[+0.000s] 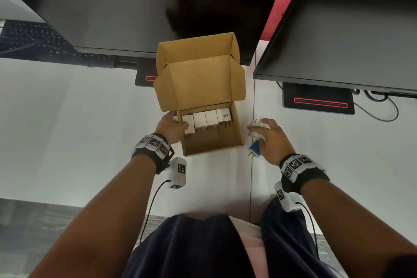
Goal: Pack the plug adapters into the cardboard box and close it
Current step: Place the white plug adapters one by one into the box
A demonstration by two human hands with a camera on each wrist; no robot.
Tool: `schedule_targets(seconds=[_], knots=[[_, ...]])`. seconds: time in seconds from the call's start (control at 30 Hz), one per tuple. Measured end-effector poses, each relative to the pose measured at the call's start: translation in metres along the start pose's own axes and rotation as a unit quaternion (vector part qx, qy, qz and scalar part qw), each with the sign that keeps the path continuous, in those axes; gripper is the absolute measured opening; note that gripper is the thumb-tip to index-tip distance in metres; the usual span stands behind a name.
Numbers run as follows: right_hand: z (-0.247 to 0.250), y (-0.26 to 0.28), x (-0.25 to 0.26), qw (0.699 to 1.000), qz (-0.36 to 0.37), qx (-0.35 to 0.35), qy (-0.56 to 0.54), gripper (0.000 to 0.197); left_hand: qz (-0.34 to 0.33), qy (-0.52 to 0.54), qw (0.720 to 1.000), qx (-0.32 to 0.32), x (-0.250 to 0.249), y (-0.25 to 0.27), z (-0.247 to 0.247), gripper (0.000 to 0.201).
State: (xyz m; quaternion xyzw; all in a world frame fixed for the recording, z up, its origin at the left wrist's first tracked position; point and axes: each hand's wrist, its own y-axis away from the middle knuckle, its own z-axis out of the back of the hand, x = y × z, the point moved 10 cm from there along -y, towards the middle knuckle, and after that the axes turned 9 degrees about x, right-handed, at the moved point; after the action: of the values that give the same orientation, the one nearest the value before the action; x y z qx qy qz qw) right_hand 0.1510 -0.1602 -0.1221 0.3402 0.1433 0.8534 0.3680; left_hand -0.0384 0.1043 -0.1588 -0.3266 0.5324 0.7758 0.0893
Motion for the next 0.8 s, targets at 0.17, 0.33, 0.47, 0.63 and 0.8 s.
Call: schedule_targets(seconds=[0.17,0.33,0.47,0.63,0.8], knots=[[0.008,0.001,-0.003,0.998,-0.029,-0.047,-0.021,0.035,-0.012,-0.031,0.999,-0.028,0.012,-0.018,0.006,0.052],[0.016,-0.001,-0.005,0.996,-0.069,-0.045,-0.032,0.030,-0.016,-0.041,0.998,-0.033,-0.001,0.000,0.002,0.052],[0.030,0.006,-0.004,0.988,-0.076,-0.099,-0.094,0.027,-0.023,-0.045,0.998,-0.042,-0.005,0.004,0.003,0.047],[0.054,0.017,0.028,0.973,0.017,-0.194,-0.122,0.026,-0.030,-0.059,0.997,-0.046,-0.008,0.004,0.004,0.047],[0.050,0.018,0.091,0.972,0.139,-0.160,-0.101,0.030,-0.033,-0.065,0.996,-0.046,-0.008,0.004,0.004,0.048]])
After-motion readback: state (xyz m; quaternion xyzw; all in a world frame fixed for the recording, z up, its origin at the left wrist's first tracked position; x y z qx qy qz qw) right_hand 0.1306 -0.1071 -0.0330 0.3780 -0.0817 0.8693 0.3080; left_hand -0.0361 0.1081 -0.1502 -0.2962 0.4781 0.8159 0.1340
